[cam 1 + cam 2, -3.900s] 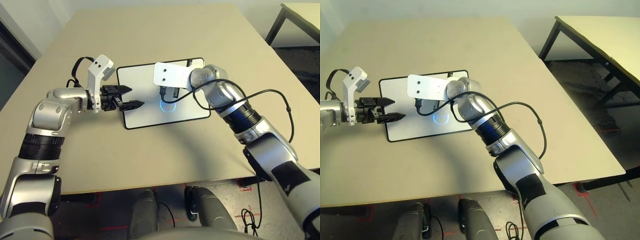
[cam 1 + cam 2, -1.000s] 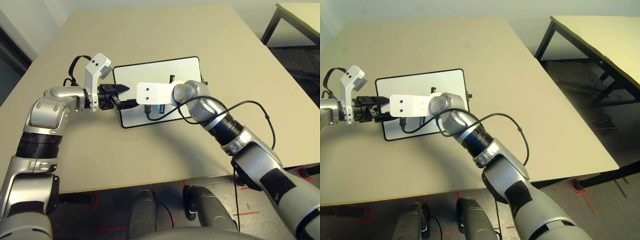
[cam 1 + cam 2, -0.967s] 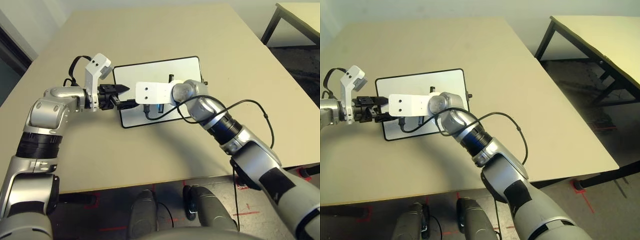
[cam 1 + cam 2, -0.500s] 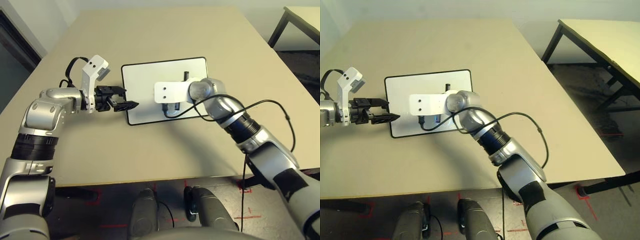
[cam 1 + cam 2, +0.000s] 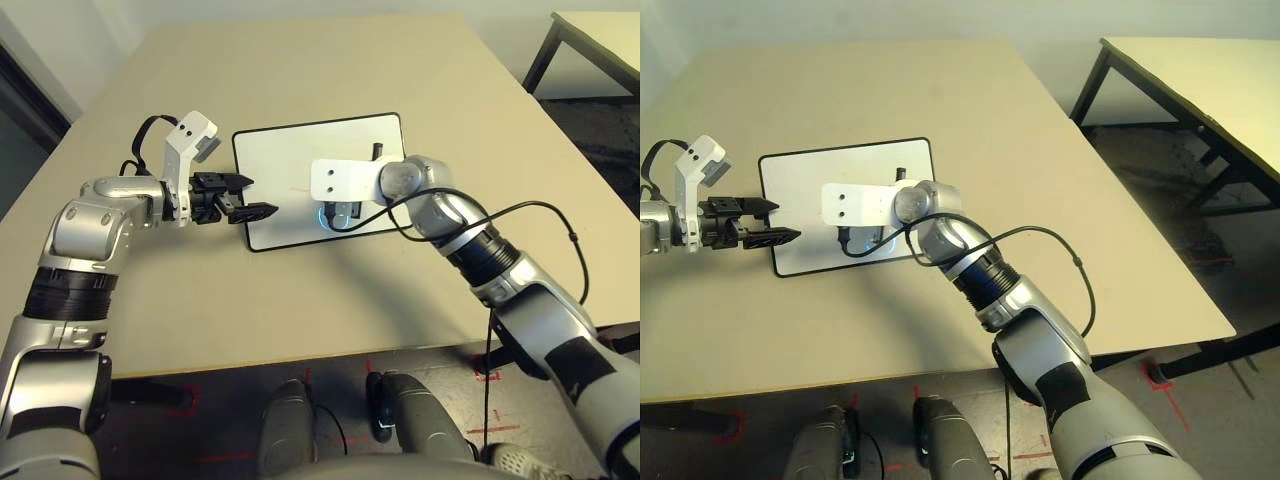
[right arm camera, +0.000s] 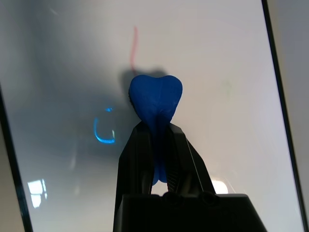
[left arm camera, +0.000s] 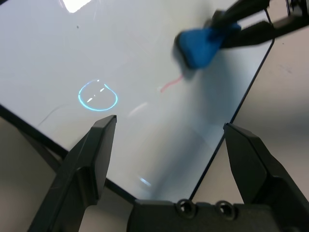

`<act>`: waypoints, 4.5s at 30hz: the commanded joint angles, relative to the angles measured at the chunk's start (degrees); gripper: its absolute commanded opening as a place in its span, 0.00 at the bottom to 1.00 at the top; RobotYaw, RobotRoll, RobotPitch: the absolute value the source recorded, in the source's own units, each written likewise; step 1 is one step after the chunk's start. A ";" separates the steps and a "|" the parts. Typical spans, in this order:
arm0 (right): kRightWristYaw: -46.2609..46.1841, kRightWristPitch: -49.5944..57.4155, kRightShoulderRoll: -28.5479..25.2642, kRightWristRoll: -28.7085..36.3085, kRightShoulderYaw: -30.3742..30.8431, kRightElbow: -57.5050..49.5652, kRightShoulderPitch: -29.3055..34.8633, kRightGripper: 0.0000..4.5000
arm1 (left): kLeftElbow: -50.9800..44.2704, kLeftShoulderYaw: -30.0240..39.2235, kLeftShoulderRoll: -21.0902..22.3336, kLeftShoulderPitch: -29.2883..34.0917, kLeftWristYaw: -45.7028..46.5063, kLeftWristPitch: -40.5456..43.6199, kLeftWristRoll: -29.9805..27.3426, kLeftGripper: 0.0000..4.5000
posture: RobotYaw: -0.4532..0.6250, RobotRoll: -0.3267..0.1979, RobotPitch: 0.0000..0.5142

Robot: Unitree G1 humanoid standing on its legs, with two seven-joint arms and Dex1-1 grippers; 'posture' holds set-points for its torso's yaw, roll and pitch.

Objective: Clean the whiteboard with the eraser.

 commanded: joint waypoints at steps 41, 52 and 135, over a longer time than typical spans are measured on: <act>-0.30 -2.38 3.98 -2.29 2.68 5.10 0.09 0.06 | -1.66 0.25 -0.52 1.59 0.59 1.08 -0.15 1.00 | 0.42 0.62 0.38; -1.44 -5.34 6.31 -2.76 2.53 10.42 -0.87 0.06 | -4.20 1.75 -0.08 3.35 1.48 2.50 -0.71 1.00 | 0.44 0.62 0.37; 5.01 1.79 -0.76 -1.13 2.98 0.85 2.16 0.06 | -0.65 0.56 -0.66 1.45 0.81 0.63 0.45 1.00 | 0.40 0.62 0.36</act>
